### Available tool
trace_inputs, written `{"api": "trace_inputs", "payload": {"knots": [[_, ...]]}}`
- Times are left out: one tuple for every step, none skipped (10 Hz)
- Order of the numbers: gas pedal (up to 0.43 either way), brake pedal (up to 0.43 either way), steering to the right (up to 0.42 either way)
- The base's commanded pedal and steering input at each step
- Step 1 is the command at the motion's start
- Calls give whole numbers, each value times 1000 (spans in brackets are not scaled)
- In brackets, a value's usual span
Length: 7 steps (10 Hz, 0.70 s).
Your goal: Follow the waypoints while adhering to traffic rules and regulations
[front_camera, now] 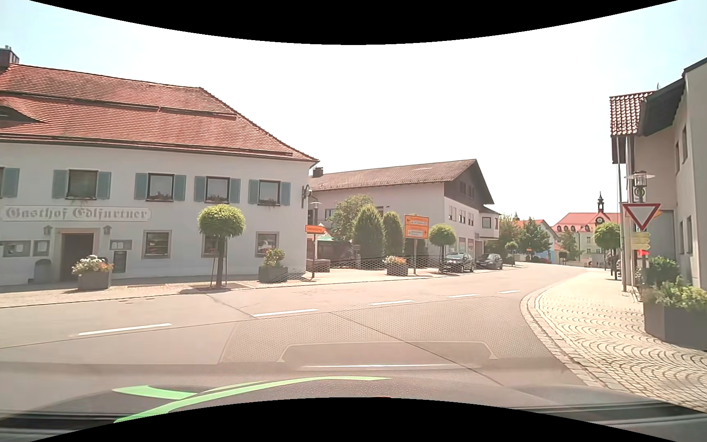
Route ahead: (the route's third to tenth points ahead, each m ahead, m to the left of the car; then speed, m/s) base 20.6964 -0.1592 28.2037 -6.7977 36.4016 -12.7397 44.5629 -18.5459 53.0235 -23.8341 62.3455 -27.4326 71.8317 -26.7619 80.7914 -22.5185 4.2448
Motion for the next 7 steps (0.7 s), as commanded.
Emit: {"api": "trace_inputs", "payload": {"knots": [[0, 238, 82], [0, 244, 83], [0, 250, 84], [0, 250, 86], [0, 250, 89], [0, 250, 92], [0, 250, 95]]}}
